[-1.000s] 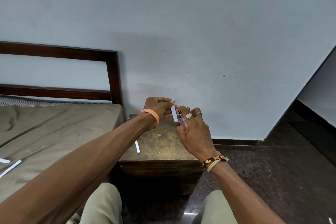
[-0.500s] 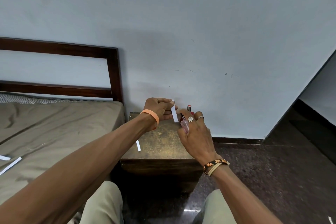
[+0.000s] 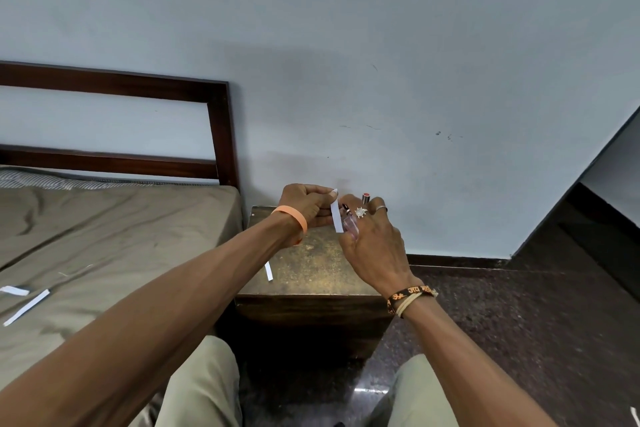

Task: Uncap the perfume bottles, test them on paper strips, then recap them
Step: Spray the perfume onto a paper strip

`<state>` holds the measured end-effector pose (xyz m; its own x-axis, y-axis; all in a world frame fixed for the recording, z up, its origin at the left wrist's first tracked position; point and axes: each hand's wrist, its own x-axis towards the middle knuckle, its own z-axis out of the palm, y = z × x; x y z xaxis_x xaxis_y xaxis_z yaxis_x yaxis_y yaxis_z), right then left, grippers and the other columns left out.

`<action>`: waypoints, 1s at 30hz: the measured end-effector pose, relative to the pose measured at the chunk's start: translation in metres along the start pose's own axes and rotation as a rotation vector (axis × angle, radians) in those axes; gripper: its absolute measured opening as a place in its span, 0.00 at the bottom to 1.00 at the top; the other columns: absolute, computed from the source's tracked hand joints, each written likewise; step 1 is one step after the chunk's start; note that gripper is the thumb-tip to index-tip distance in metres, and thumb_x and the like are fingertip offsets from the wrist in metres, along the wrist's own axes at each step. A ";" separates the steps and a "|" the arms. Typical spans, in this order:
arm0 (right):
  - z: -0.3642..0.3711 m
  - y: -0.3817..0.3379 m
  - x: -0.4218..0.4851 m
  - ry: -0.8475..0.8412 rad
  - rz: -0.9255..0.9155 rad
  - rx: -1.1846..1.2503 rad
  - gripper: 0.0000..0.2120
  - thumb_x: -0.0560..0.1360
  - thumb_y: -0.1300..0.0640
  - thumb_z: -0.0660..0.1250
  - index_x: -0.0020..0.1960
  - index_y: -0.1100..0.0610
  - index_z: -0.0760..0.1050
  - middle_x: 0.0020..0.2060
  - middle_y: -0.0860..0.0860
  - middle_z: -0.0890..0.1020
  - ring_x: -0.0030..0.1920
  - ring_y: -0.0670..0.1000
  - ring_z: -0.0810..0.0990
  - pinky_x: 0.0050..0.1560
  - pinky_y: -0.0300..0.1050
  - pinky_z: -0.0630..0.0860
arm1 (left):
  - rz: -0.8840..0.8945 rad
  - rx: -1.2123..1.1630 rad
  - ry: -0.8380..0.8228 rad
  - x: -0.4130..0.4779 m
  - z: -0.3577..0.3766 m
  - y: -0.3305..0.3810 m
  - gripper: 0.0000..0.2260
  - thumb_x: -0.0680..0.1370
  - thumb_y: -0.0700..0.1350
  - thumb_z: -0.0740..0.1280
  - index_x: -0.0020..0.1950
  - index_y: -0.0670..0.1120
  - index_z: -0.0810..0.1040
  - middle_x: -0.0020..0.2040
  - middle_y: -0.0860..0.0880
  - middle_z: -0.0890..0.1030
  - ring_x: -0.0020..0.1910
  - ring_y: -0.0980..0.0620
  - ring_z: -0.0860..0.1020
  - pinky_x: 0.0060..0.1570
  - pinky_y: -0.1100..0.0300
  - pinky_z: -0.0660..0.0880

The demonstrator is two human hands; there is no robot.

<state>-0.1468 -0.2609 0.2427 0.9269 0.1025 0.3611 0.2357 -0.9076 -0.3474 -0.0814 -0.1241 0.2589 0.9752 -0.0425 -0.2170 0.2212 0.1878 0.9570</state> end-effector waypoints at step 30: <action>0.090 0.071 -0.032 -0.072 0.450 0.489 0.23 0.81 0.53 0.61 0.75 0.48 0.63 0.56 0.39 0.74 0.64 0.46 0.70 0.71 0.57 0.64 | -0.126 0.220 -0.133 0.030 -0.012 -0.088 0.02 0.75 0.37 0.70 0.47 0.40 0.81 0.46 0.41 0.85 0.48 0.42 0.83 0.51 0.47 0.80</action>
<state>-0.1333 -0.2916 0.1289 0.9789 -0.2010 0.0361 -0.0895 -0.5811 -0.8089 -0.0712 -0.1300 0.1658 0.9283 -0.1832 -0.3235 0.3210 -0.0437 0.9461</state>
